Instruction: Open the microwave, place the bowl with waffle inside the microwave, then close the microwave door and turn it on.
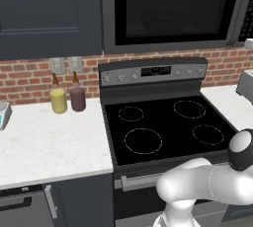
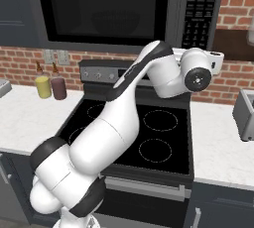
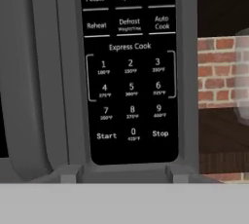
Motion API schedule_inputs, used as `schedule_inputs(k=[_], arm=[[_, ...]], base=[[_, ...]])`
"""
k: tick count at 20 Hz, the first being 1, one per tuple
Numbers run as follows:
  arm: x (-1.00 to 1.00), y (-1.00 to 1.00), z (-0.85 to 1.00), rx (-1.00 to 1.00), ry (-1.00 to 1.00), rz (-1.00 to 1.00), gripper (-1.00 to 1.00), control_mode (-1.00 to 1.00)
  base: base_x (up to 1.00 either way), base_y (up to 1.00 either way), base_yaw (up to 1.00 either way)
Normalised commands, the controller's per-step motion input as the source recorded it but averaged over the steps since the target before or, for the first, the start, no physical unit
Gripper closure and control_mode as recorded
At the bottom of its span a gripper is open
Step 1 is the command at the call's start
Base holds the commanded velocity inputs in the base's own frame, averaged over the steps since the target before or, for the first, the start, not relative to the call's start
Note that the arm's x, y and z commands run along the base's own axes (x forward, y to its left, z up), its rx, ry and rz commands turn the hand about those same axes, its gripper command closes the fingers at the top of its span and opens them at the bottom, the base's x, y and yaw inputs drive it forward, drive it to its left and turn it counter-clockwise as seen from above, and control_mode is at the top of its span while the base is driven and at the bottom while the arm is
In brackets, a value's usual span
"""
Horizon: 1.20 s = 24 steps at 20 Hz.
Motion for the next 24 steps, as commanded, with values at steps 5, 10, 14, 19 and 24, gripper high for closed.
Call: schedule_inputs(k=[5,10,14,19,24], arm=[[0.18,0.0,0.0,0.02,0.0,0.0,1.0,-1.0],[0.18,0.15,0.0,0.0,0.0,0.0,1.0,-1.0],[0.15,0.27,0.0,0.0,0.0,0.0,1.0,-1.0],[0.14,0.15,0.0,0.0,0.0,0.0,1.0,-1.0],[0.07,0.0,0.0,0.0,0.0,0.0,1.0,-1.0]], base=[[0.0,0.0,0.0],[0.0,0.0,0.0],[0.0,0.0,0.0],[0.0,0.0,0.0],[0.0,0.0,0.0]])
